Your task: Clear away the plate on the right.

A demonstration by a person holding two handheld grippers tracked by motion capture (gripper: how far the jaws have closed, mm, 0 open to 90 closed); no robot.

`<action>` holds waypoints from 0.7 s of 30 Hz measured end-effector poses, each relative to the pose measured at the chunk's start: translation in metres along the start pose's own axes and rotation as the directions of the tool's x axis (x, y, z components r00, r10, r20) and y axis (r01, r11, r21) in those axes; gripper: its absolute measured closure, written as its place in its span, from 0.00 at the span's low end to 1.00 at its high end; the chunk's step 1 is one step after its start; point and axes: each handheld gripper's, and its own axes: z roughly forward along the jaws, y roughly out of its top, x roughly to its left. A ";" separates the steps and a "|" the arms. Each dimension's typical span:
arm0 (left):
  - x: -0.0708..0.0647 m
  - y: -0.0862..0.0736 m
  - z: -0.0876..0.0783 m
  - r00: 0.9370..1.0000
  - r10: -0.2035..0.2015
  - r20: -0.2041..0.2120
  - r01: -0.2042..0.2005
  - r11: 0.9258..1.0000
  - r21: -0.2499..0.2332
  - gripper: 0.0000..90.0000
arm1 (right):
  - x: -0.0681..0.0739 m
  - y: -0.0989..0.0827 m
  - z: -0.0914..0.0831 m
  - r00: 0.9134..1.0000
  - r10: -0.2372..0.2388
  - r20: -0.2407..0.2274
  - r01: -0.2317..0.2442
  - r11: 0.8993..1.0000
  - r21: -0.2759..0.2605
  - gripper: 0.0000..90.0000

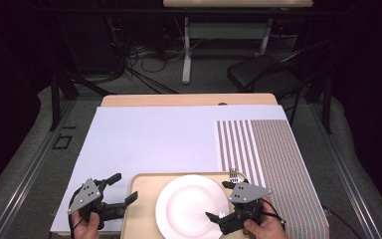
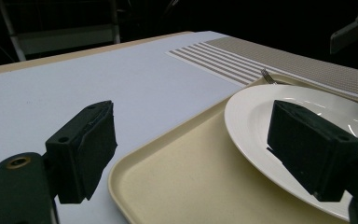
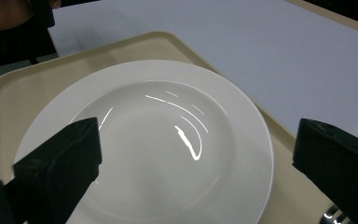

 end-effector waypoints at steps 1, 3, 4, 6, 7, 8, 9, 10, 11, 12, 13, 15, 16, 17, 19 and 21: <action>0.000 0.000 0.000 1.000 0.000 -0.004 0.000 1.000 0.000 0.17 | -0.001 0.001 -0.002 1.000 0.001 0.016 -0.001 1.000 -0.004 0.00; -0.001 0.000 -0.001 1.000 0.001 -0.007 -0.001 1.000 -0.002 0.17 | -0.004 0.004 -0.007 0.999 0.015 0.041 -0.015 1.000 -0.018 0.00; 0.000 0.000 -0.001 1.000 0.002 -0.005 -0.002 1.000 0.001 0.17 | -0.005 0.004 -0.010 0.999 0.023 0.049 -0.022 0.999 -0.025 0.00; 0.000 0.000 -0.001 1.000 0.004 -0.004 -0.004 1.000 -0.001 0.17 | -0.008 0.005 -0.016 0.997 0.035 0.071 -0.033 0.999 -0.036 0.00; 0.000 0.000 -0.001 1.000 0.004 -0.005 -0.004 1.000 -0.002 0.17 | -0.010 0.005 -0.019 0.996 0.041 0.080 -0.038 0.998 -0.041 0.00; 0.000 0.000 -0.001 1.000 0.004 -0.004 -0.004 1.000 -0.003 0.17 | -0.012 0.004 -0.021 0.995 0.047 0.086 -0.044 0.998 -0.044 0.00; 0.000 0.000 -0.002 1.000 0.005 -0.004 -0.005 1.000 -0.004 0.17 | -0.013 0.004 -0.024 0.994 0.051 0.096 -0.047 0.998 -0.047 0.00; 0.000 0.000 -0.002 1.000 0.005 -0.003 -0.005 1.000 -0.005 0.17 | -0.014 0.003 -0.028 0.992 0.054 0.112 -0.049 0.998 -0.049 0.00; 0.000 0.000 -0.002 1.000 0.006 -0.003 -0.006 1.000 -0.004 0.17 | -0.015 0.002 -0.030 0.991 0.054 0.122 -0.048 0.998 -0.049 0.00; 0.000 0.000 -0.002 1.000 0.008 -0.003 -0.008 1.000 -0.004 0.17 | -0.017 0.001 -0.033 0.989 0.055 0.138 -0.049 0.998 -0.048 0.00; 0.000 0.000 -0.002 1.000 0.008 -0.003 -0.008 1.000 -0.004 0.17 | -0.018 0.000 -0.037 0.986 0.048 0.158 -0.041 0.998 -0.048 0.00; -0.001 0.000 -0.001 1.000 0.007 -0.004 -0.007 1.000 -0.004 0.17 | -0.021 -0.002 -0.042 0.982 0.047 0.183 -0.039 0.998 -0.048 0.00; -0.001 0.000 -0.001 1.000 0.009 -0.004 -0.009 1.000 -0.004 0.17 | -0.022 -0.004 -0.045 0.979 0.049 0.200 -0.040 0.998 -0.049 0.00; -0.001 0.000 -0.001 1.000 0.008 -0.003 -0.008 1.000 -0.004 0.17 | -0.024 -0.005 -0.048 0.976 0.056 0.212 -0.046 0.998 -0.053 0.00; -0.001 0.000 -0.001 1.000 0.008 -0.005 -0.008 1.000 -0.004 0.17 | -0.028 -0.008 -0.054 0.971 0.067 0.231 -0.055 0.997 -0.058 0.00; -0.001 0.000 -0.002 1.000 0.008 -0.005 -0.008 1.000 -0.004 0.17 | -0.031 -0.011 -0.060 0.965 0.077 0.253 -0.063 0.996 -0.064 0.00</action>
